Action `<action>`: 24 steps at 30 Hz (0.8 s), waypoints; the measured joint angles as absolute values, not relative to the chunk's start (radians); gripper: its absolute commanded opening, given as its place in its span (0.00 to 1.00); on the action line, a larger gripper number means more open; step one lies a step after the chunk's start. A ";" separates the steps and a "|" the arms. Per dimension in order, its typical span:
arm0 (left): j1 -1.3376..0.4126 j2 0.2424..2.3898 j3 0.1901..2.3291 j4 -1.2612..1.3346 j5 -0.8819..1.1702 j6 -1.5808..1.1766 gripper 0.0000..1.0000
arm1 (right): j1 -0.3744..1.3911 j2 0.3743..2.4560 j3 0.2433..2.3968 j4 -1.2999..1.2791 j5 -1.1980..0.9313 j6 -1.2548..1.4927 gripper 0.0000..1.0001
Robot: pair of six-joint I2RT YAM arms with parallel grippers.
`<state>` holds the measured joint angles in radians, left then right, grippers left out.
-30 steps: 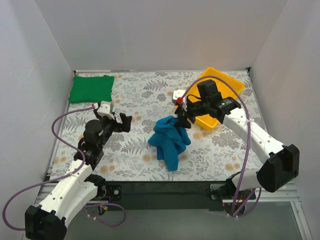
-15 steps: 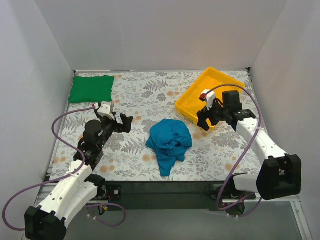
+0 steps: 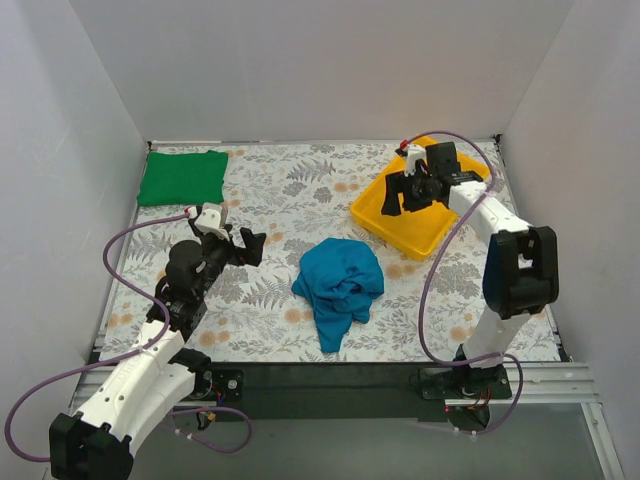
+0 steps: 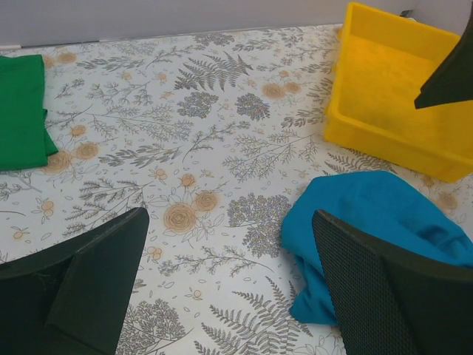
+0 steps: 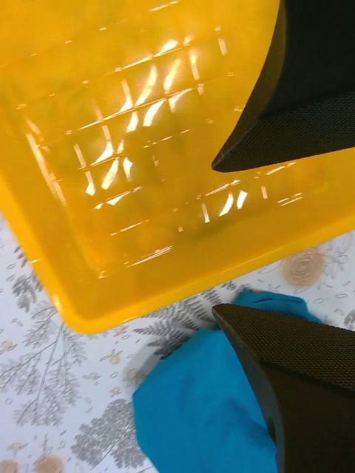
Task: Fold and stack the t-shirts
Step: Flatten the tshirt out
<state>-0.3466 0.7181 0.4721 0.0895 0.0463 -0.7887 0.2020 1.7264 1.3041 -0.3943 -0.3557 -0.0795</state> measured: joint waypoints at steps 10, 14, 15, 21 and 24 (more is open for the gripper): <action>-0.347 0.745 0.472 0.089 0.053 -0.784 0.93 | 0.318 1.855 1.409 -0.529 -0.436 -0.275 0.76; -0.347 0.745 0.472 0.090 0.061 -0.783 0.93 | 0.377 1.859 1.409 -0.552 -0.366 -0.365 0.55; -0.347 0.745 0.472 0.090 0.062 -0.783 0.93 | 0.381 1.862 1.409 -0.552 -0.343 -0.378 0.51; -0.347 0.741 0.472 0.090 0.067 -0.782 0.93 | 0.375 1.917 1.410 -0.568 -0.237 -0.442 0.36; -0.347 0.739 0.472 0.090 0.068 -0.782 0.93 | 0.374 1.918 1.394 -0.580 -0.210 -0.478 0.24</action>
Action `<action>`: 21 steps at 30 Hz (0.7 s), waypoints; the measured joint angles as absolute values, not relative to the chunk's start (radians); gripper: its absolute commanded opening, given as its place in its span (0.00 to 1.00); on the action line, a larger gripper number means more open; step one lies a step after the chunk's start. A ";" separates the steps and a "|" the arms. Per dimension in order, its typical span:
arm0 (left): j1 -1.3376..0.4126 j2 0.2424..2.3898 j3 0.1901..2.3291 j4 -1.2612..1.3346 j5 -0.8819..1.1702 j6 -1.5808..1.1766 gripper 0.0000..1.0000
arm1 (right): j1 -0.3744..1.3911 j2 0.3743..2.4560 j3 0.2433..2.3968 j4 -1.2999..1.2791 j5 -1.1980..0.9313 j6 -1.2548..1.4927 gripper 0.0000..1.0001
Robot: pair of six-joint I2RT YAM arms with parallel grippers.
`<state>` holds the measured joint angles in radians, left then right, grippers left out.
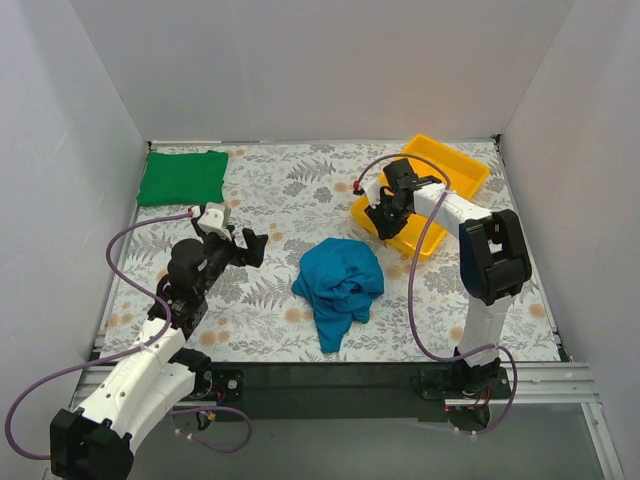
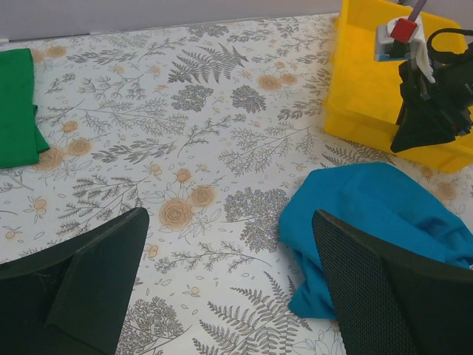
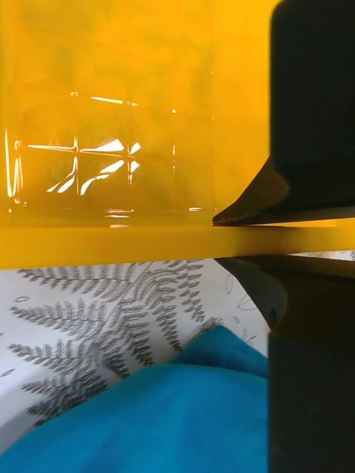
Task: Fold and stack the t-shirts
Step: Flatten the tshirt out
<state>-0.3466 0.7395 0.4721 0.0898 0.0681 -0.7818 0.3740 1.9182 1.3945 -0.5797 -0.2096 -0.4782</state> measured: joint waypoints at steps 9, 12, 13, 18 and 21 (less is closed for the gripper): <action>-0.347 0.707 0.472 0.089 0.069 -0.781 0.93 | 0.331 1.607 1.118 -0.606 -0.123 -0.701 0.35; -0.347 0.691 0.472 0.090 0.076 -0.782 0.92 | 0.273 1.473 1.024 -0.635 -0.107 -0.774 0.77; -0.347 0.689 0.472 0.090 0.079 -0.782 0.92 | 0.253 1.442 1.004 -0.641 -0.106 -0.791 0.82; -0.347 0.685 0.472 0.090 0.090 -0.782 0.93 | 0.198 1.342 0.969 -0.667 -0.130 -0.848 0.88; -0.347 0.683 0.472 0.090 0.092 -0.782 0.93 | 0.199 1.341 0.995 -0.680 -0.188 -0.808 0.87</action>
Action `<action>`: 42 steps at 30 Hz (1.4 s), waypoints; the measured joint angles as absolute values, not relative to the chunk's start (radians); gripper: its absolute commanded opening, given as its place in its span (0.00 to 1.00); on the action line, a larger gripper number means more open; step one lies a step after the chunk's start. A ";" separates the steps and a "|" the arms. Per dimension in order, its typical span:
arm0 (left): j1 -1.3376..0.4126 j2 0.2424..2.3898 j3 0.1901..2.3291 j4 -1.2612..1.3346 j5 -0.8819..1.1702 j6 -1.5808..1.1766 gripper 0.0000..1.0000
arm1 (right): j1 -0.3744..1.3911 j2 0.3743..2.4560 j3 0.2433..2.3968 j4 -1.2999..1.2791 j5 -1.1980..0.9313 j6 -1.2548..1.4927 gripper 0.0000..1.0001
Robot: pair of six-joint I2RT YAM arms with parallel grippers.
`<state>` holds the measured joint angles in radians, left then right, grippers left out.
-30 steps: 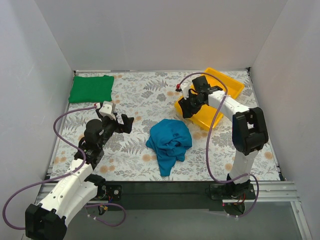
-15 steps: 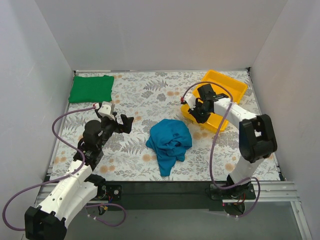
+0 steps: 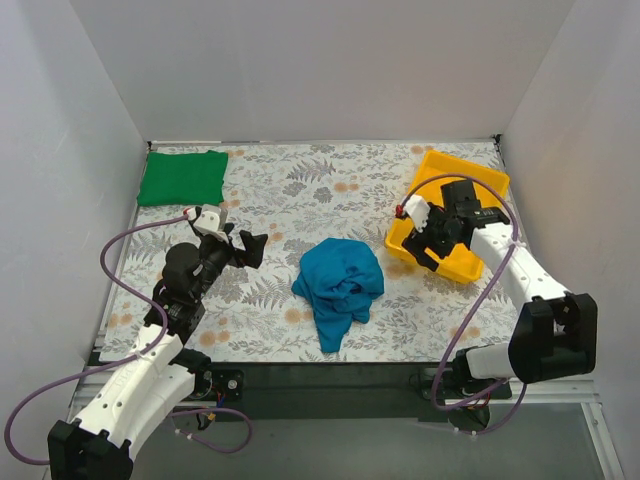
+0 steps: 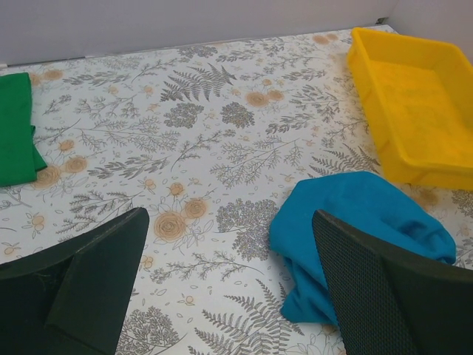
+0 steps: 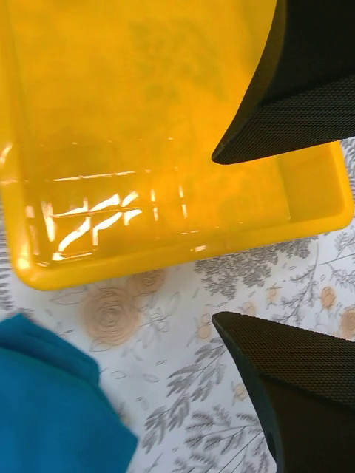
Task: Fold and stack the t-shirts
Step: Flatten the tshirt out
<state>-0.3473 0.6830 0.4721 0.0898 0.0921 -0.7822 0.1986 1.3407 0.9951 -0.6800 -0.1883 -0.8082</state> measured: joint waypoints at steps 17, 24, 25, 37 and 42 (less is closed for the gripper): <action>-0.349 0.706 0.472 0.090 0.093 -0.781 0.93 | 0.231 1.907 1.487 -0.532 -0.067 0.077 0.77; -0.349 0.721 0.472 0.090 0.093 -0.781 0.93 | 0.244 2.023 1.537 -0.525 0.047 0.110 0.51; -0.349 0.721 0.472 0.090 0.093 -0.781 0.92 | 0.245 2.029 1.537 -0.524 0.056 0.106 0.47; -0.350 0.715 0.472 0.090 0.094 -0.780 0.93 | 0.248 2.010 1.507 -0.524 0.125 -0.056 0.18; -0.352 0.715 0.472 0.090 0.094 -0.778 0.93 | 0.231 2.028 1.532 -0.535 0.175 -0.098 0.16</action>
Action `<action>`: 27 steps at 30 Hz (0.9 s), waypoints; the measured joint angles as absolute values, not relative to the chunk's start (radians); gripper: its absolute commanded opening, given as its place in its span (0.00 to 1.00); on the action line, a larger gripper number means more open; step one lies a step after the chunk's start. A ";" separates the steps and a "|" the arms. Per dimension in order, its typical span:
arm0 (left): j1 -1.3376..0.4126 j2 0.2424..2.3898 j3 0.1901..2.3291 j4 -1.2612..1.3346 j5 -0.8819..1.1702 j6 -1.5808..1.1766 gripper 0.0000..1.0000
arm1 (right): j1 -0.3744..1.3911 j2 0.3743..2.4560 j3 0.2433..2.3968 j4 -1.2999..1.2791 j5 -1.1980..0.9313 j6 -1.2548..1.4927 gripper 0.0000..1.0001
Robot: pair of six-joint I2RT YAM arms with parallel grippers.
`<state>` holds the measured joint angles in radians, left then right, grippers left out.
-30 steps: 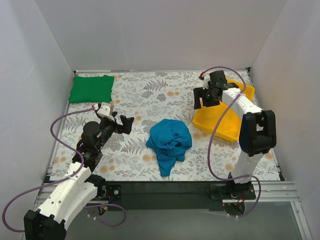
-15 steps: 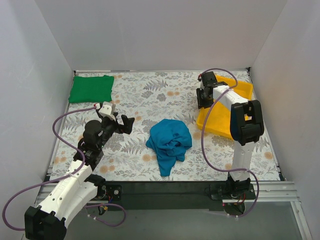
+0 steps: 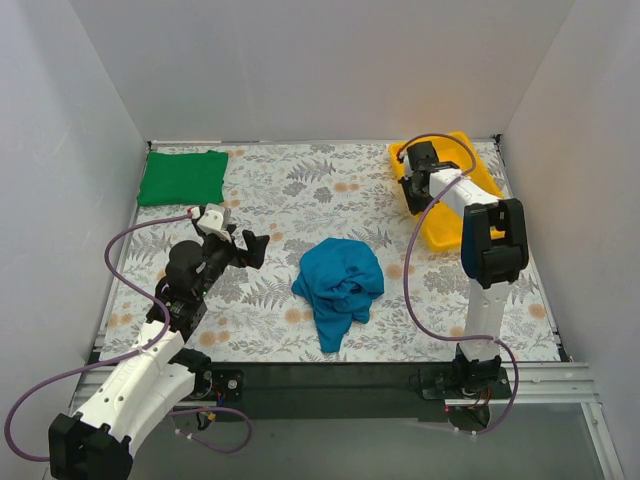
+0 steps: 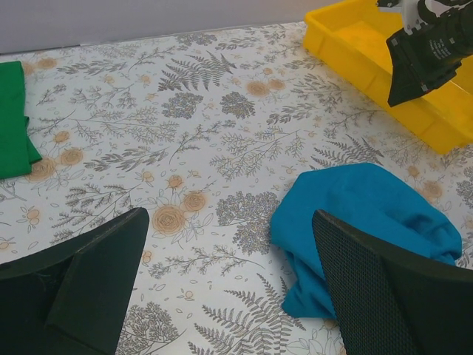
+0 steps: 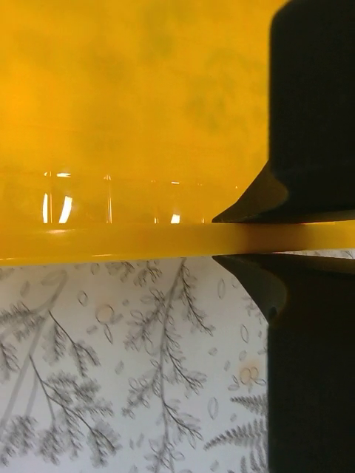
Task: Fold and stack the t-shirts
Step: Flatten the tshirt out
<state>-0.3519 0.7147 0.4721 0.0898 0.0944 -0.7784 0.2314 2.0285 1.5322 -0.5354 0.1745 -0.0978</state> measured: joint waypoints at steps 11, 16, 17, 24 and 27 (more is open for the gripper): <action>-0.354 0.737 0.472 0.090 0.103 -0.777 0.92 | 0.142 2.175 1.729 -0.532 0.298 -0.100 0.16; -0.355 0.756 0.472 0.090 0.108 -0.777 0.92 | 0.137 2.222 1.794 -0.535 0.355 -0.082 0.16; -0.356 0.759 0.472 0.090 0.109 -0.777 0.92 | 0.135 2.231 1.808 -0.537 0.361 -0.081 0.16; -0.356 0.765 0.472 0.090 0.113 -0.777 0.92 | 0.120 2.293 1.901 -0.545 0.380 -0.080 0.18; -0.356 0.765 0.472 0.090 0.114 -0.777 0.92 | 0.106 2.304 1.917 -0.546 0.389 -0.086 0.20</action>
<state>-0.3557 0.7654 0.4721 0.0898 0.1139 -0.7769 0.1062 2.3035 1.9171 -0.5461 0.3889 -0.0856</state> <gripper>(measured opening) 0.924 0.227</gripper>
